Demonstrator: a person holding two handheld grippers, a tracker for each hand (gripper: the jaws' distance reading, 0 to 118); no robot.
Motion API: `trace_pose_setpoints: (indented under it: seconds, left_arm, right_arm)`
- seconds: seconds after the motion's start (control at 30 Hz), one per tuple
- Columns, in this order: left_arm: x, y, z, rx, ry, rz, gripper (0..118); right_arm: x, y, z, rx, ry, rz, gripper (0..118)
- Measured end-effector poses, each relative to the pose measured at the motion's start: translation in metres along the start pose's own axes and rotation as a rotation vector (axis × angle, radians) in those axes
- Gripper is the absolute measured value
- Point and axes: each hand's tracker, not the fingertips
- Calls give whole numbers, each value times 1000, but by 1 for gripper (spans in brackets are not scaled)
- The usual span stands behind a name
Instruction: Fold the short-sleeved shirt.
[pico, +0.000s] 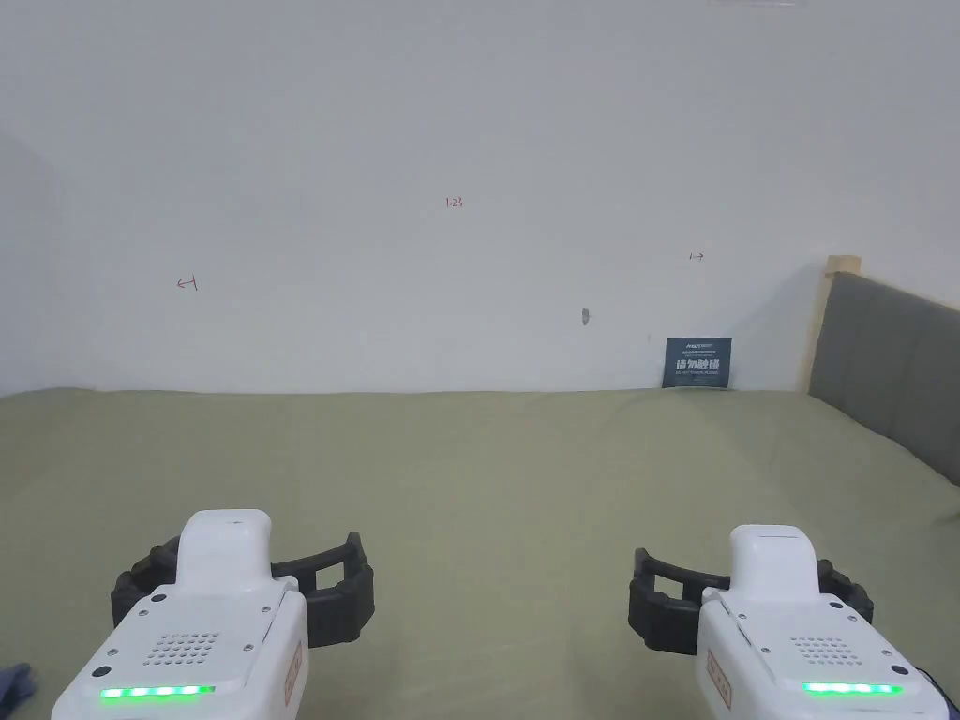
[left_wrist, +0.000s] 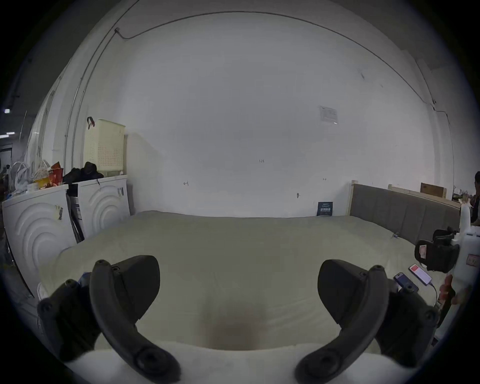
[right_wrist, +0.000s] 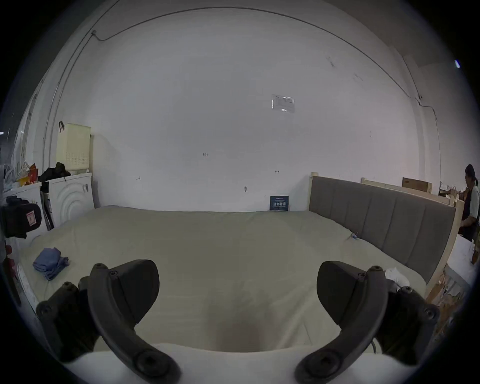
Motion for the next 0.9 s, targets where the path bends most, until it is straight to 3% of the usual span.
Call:
trace_pose_setpoints:
  seconds: [0.17, 0.33, 0.47, 0.67, 0.83, 0.9]
  left_arm:
    - [-3, 7, -1, 10, 22, -37, 118]
    - [-10, 18, -1, 3, 21, -9, 118]
    - [-14, 23, 2, -5, 10, -1, 118]
    - [-13, 26, 6, 2, -5, -3, 118]
    - [-14, 29, 2, -8, 8, 7, 118]
    - [-17, 27, 0, -26, 5, 29, 118]
  right_arm:
    - [4, 10, 2, 8, 23, -17, 118]
    - [5, 25, -7, -54, -23, -36, 118]
    - [12, 25, -9, -98, 79, -49, 118]
    - [16, 27, -14, -79, 35, -63, 118]
    - [25, 26, -19, -171, 151, -75, 118]
    - [25, 23, -20, -175, 131, -60, 118]
